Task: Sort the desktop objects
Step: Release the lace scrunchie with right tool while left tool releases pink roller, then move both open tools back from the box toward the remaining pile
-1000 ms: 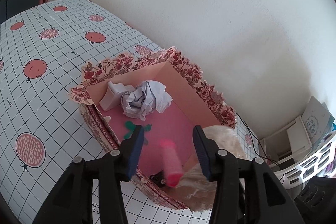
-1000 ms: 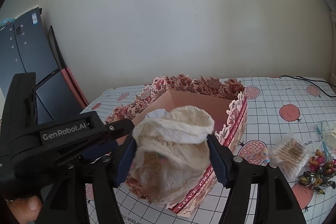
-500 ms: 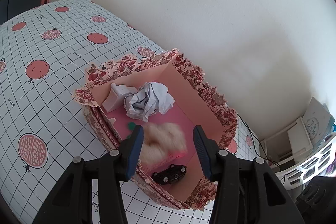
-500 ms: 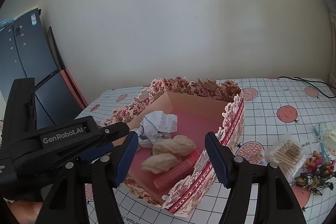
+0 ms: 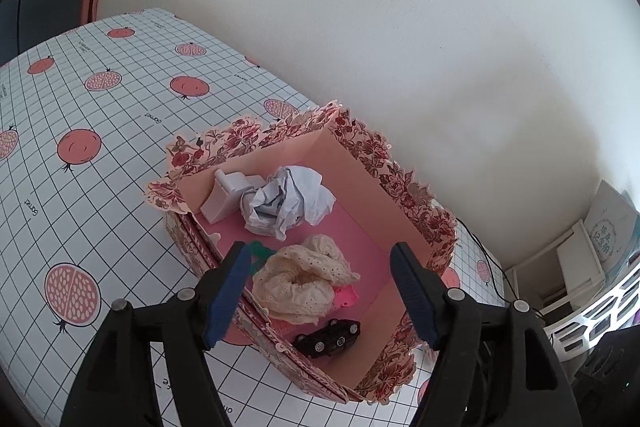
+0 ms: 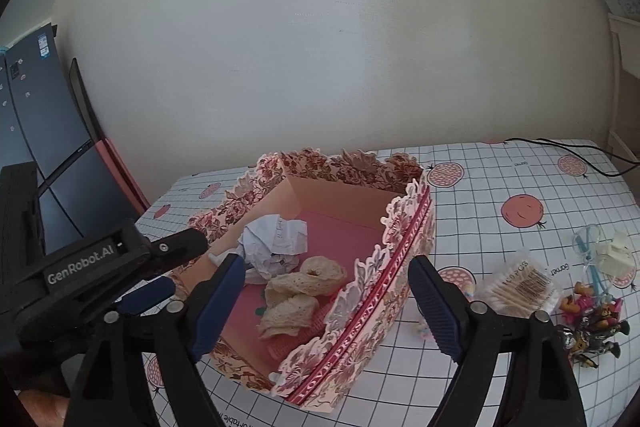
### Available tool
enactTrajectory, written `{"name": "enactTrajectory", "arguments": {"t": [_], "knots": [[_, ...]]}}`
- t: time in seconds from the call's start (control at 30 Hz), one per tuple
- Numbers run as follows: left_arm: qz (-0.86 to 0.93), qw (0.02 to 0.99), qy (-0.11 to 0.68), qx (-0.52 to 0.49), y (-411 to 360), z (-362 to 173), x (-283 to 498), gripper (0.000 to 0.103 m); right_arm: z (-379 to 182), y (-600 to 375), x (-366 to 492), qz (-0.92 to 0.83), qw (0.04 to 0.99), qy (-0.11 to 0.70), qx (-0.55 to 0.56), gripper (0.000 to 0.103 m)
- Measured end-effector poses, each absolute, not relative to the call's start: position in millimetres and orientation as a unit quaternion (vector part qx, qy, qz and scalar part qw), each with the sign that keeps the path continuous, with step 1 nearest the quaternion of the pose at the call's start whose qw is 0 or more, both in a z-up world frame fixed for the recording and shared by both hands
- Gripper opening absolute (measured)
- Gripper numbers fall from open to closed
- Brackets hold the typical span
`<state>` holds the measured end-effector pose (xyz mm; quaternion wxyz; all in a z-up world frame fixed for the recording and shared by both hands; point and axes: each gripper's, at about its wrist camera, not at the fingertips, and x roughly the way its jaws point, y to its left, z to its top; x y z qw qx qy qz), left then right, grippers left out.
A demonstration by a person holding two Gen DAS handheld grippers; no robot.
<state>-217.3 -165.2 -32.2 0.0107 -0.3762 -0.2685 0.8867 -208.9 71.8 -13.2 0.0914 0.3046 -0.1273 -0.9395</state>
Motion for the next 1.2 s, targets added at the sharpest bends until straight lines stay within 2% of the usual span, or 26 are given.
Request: {"name": "enactTrajectory", "arguments": {"t": [0.17,0.27,0.4,0.5,0.8,0.87,1.2], "knots": [[0.888,0.003,-0.26,-0.379,-162.2,-31.8,-218.7,0.075,-12.4,78.5,-209.0,-0.94,0.076,-0.129,0.307,0.103],[0.889,-0.02,-0.252,-0.382,-162.2,-32.4,-218.8,0.085,-10.1,82.9,-208.4,-0.941,0.072,-0.129,0.305,0.103],[0.889,-0.028,-0.254,-0.381,-163.9,-32.6,-217.9,0.086,-8.8,89.5,-208.2,-0.939,0.071,-0.135,0.309,0.103],[0.891,-0.038,-0.249,-0.378,-163.6,-32.3,-217.0,0.094,-8.3,93.2,-208.4,-0.938,0.069,-0.134,0.313,0.103],[0.896,-0.061,-0.227,-0.376,-156.7,-31.7,-217.3,0.096,-4.3,103.8,-207.6,-0.935,0.065,-0.138,0.319,0.103],[0.898,-0.07,-0.221,-0.374,-153.8,-31.1,-216.8,0.103,-4.2,106.8,-207.5,-0.934,0.064,-0.14,0.323,0.103],[0.901,-0.092,-0.206,-0.37,-139.0,-26.9,-215.5,0.103,-1.3,124.6,-204.9,-0.93,0.051,-0.148,0.334,0.103]]}}
